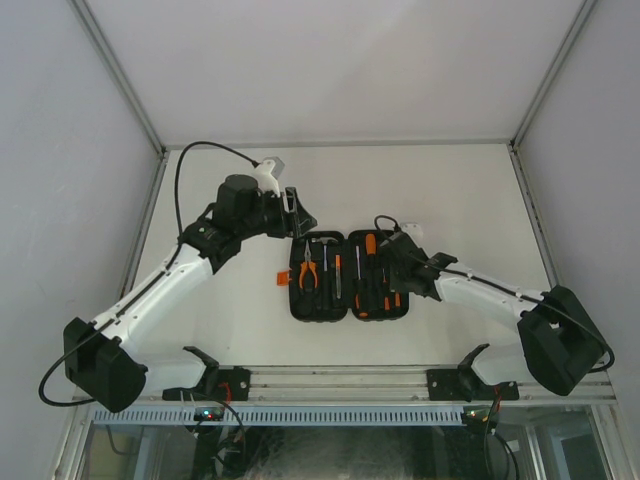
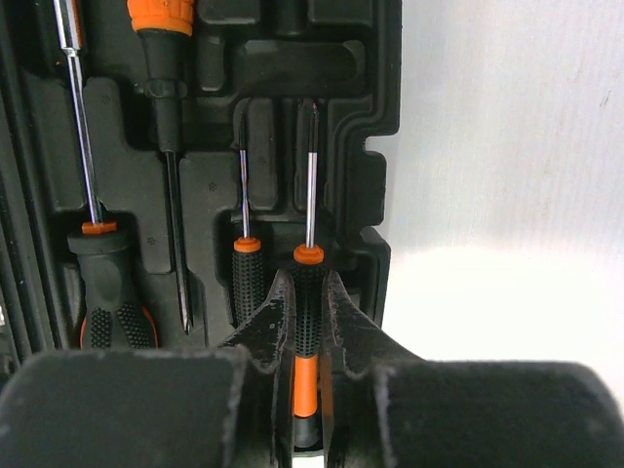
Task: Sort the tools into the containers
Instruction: Place the screwdriver in the storage box.
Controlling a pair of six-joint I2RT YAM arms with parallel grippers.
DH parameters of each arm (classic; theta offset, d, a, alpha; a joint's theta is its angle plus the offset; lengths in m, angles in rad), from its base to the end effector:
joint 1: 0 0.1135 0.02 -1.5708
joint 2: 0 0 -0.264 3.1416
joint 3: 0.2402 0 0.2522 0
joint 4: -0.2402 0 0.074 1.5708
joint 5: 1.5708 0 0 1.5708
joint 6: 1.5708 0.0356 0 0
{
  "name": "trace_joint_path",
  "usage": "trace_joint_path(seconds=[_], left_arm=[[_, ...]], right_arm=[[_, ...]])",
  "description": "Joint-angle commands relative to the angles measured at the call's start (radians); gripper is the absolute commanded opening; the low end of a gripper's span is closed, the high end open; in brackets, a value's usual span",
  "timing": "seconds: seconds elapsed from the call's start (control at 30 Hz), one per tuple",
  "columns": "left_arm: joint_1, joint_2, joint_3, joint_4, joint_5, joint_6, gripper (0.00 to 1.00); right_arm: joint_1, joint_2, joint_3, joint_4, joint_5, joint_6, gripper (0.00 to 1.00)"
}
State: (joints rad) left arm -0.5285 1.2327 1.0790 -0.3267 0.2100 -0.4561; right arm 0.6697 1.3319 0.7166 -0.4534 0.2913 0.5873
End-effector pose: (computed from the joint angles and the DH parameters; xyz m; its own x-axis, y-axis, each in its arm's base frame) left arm 0.2382 -0.1477 0.3341 -0.6458 -0.1217 -0.7537 0.4103 0.7772 -0.4771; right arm 0.1978 0.1436 0.1828 -0.8415 0.0107 -0.5401 -0.0239 0.9981 0.0571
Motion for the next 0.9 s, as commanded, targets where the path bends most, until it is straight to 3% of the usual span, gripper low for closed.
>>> trace_joint_path(seconds=[0.0, 0.23, 0.37, 0.5, 0.7, 0.87], left_arm=[[0.006, 0.002, 0.027, 0.015, 0.02, 0.014, 0.64], [0.005, 0.002, 0.024, 0.015, 0.021, 0.014, 0.64], [0.006, 0.004, 0.025, 0.015, 0.022, 0.014, 0.64], [0.006, 0.006, 0.025, 0.015, 0.023, 0.014, 0.64], [0.007, 0.012, 0.029, 0.015, 0.024, 0.012, 0.64], [0.007, 0.016, 0.032, 0.015, 0.029, 0.011, 0.64]], right_arm=[[0.018, 0.016, 0.024, 0.009, 0.056, -0.006, 0.0], [0.026, 0.033, 0.024, -0.003, 0.068, -0.022, 0.08], [0.027, 0.032, 0.023, -0.009, 0.056, -0.027, 0.21], [0.024, 0.028, 0.024, -0.013, 0.034, -0.028, 0.27], [0.012, -0.011, 0.038, -0.026, 0.001, -0.023, 0.28], [-0.049, -0.071, 0.041, -0.012, -0.102, -0.026, 0.24]])
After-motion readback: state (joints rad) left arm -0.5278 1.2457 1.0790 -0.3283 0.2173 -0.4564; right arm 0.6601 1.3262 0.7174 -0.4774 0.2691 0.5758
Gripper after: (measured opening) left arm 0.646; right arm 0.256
